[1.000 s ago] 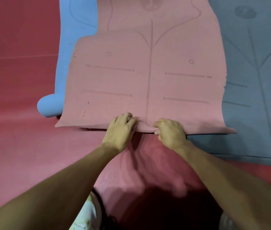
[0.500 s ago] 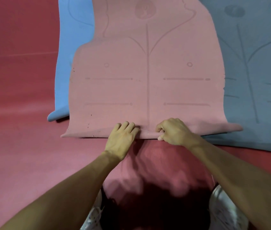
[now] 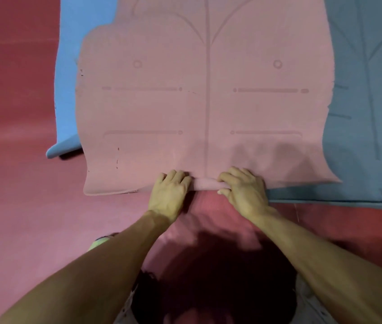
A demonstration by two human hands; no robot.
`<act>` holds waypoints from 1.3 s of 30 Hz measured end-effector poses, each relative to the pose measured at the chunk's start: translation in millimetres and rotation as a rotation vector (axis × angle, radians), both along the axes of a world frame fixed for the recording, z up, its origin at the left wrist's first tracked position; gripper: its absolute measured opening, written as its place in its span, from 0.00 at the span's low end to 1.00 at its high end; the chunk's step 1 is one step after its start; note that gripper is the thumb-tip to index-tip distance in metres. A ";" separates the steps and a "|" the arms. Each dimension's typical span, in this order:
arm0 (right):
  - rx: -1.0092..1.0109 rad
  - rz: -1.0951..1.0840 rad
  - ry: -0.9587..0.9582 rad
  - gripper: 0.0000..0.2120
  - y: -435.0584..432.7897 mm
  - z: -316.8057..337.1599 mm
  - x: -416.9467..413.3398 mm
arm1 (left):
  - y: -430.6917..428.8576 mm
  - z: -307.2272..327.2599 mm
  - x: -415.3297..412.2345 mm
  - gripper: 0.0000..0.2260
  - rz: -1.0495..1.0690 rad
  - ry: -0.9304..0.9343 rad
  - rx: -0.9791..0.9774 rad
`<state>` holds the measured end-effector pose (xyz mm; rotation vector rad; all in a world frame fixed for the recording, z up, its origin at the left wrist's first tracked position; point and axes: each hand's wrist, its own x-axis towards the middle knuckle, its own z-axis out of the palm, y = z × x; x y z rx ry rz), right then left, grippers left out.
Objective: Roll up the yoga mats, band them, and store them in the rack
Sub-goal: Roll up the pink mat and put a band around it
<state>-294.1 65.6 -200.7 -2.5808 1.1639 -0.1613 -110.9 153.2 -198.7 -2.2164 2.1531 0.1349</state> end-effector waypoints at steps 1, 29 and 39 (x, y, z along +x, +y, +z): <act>-0.012 0.016 -0.002 0.18 0.3 0.1 0.1 | 1.8 -2.7 -0.6 0.16 0.004 -0.002 -0.017; 0.415 -0.222 0.279 0.08 -12.0 21.0 -8.3 | -25.4 7.3 -14.9 0.10 0.297 0.390 0.353; 0.259 -0.216 0.316 0.13 -13.6 26.7 1.5 | -17.3 12.9 -26.8 0.08 0.263 0.311 0.218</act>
